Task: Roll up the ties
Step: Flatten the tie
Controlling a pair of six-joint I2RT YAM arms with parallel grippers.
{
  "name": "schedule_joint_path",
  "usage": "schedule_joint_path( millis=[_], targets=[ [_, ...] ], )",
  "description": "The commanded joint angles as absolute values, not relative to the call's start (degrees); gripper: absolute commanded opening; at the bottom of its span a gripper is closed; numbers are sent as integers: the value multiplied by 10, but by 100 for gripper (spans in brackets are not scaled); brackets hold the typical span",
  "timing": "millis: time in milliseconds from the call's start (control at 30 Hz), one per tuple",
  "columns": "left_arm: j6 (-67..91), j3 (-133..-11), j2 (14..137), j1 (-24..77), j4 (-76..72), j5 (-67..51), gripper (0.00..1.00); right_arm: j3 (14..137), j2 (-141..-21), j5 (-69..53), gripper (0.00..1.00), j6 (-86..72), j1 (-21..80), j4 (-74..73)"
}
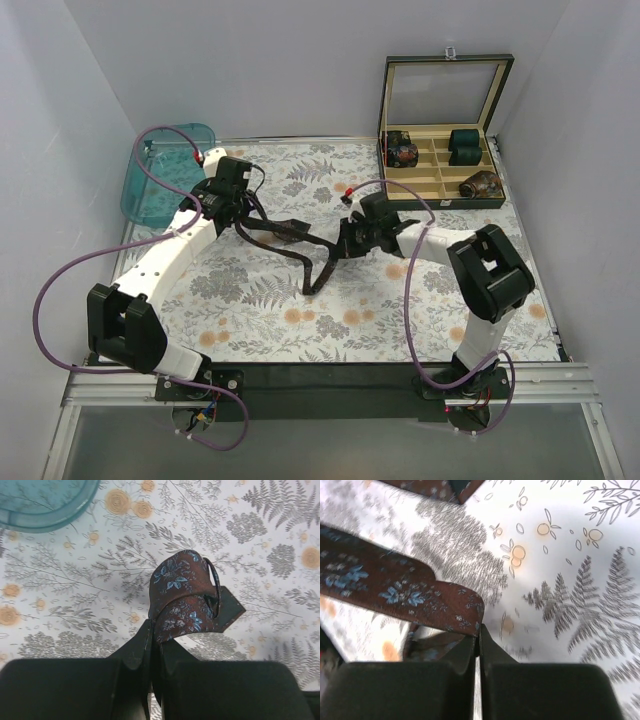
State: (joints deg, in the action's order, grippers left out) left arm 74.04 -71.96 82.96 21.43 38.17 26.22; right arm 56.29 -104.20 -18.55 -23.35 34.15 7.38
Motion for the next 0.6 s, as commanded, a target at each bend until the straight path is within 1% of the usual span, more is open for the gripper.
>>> schedule_joint_path(
  millis=[0,33,67,133,200,300,333,367,400,433,500,533,567],
  targets=[
    [686,-726,798,213,391,350,0,617,-998,-305,1,-120,295,-145],
    [682,-726,801,213,391,348,0,630,-996,-312,1,-80,287,-190],
    [680,-726,809,213,391,345,0,649,-997,-304,4,-59,273,-273],
    [686,-726,823,213,395,323,0,664,-998,-269,12,-41,252,-328],
    [692,-730,856,214,396,296,0,663,-992,-209,13,-49,238,-338],
    [705,-752,916,219,404,253,0,685,-993,-122,21,-86,221,-336],
    [711,-772,935,220,407,237,0,693,-992,-97,31,-91,224,-336],
    [713,-783,949,221,410,232,0,698,-990,-68,36,-93,225,-335],
    [715,-793,963,222,415,226,0,701,-986,-65,41,-90,226,-331],
    [715,-812,992,222,417,222,0,699,-974,-67,49,-83,231,-327],
    [715,-833,1017,223,428,214,0,685,-954,-92,54,-49,236,-301],
    [715,-843,1035,223,432,212,0,662,-932,-111,60,-35,241,-289],
    [713,-857,1045,224,433,211,0,648,-922,-140,62,-26,243,-281]
  ],
)
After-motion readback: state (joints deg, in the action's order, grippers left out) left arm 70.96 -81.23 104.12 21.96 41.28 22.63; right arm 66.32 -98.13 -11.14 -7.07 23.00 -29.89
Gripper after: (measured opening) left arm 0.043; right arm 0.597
